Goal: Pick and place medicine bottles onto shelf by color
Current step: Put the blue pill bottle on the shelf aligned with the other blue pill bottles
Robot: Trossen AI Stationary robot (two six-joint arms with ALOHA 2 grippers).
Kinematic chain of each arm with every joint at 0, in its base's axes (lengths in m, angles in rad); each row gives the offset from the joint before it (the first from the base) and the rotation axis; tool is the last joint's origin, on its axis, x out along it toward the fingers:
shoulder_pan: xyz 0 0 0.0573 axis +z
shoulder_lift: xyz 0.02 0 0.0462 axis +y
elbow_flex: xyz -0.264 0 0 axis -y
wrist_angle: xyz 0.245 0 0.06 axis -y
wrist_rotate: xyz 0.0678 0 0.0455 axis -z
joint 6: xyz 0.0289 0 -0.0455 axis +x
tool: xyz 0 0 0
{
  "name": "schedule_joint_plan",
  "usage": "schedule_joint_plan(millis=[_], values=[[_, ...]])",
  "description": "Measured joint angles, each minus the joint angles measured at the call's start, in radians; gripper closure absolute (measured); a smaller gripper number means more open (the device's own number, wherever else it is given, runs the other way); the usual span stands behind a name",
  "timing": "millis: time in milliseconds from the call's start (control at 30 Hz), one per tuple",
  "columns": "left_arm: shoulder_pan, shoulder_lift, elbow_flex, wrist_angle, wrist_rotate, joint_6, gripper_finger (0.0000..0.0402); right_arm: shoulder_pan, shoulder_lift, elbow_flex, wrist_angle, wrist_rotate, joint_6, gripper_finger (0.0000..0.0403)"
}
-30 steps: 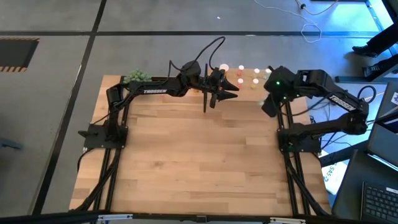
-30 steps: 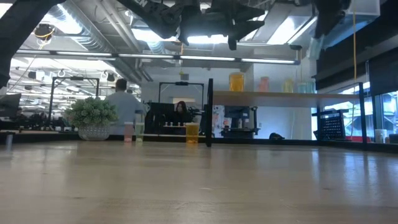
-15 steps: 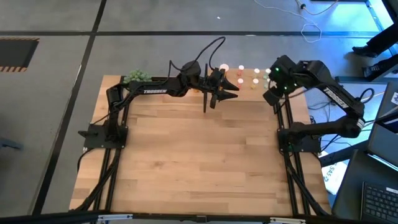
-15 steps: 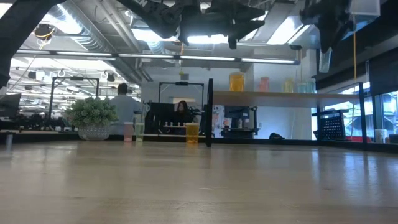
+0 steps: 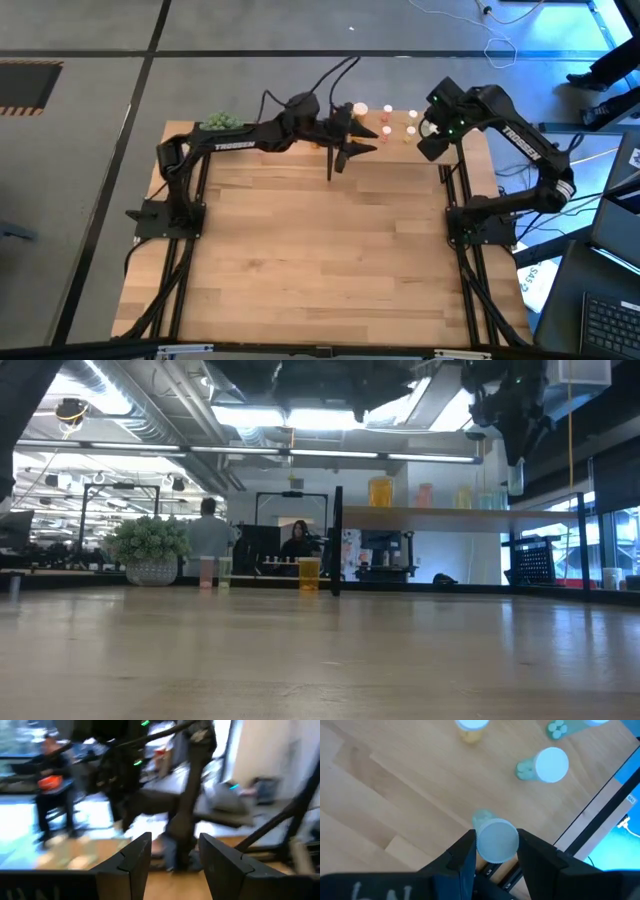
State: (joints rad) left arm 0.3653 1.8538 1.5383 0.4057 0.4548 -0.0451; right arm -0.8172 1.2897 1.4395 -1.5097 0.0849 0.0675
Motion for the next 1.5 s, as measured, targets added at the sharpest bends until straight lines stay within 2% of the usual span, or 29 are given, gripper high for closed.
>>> schedule_joint_plan(millis=[167, 300, 400, 667, 933, 1500], values=[[-0.012, -0.045, 0.057, -0.299, -0.185, 0.109, 0.0243, -0.025, 0.013, 0.000, 0.000, -0.028, 0.001, 0.0267], [-0.013, -0.046, 0.179, -0.578, -0.283, 0.184, 0.0243, -0.039, 0.029, 0.000, 0.002, -0.034, 0.003, 0.0267], [-0.019, -0.050, 0.245, -0.689, -0.344, 0.237, 0.0243, -0.049, 0.044, 0.000, 0.003, -0.034, 0.004, 0.0267], [-0.022, -0.048, 0.308, -0.717, -0.350, 0.267, 0.0243, -0.051, 0.056, -0.005, 0.021, -0.035, 0.006, 0.0267], [-0.023, -0.048, 0.309, -0.723, -0.350, 0.285, 0.0243, -0.051, 0.053, -0.086, 0.046, -0.034, 0.004, 0.0267], [-0.022, -0.047, 0.309, -0.720, -0.350, 0.285, 0.0243, -0.051, 0.040, -0.091, 0.108, -0.034, -0.021, 0.0267]])
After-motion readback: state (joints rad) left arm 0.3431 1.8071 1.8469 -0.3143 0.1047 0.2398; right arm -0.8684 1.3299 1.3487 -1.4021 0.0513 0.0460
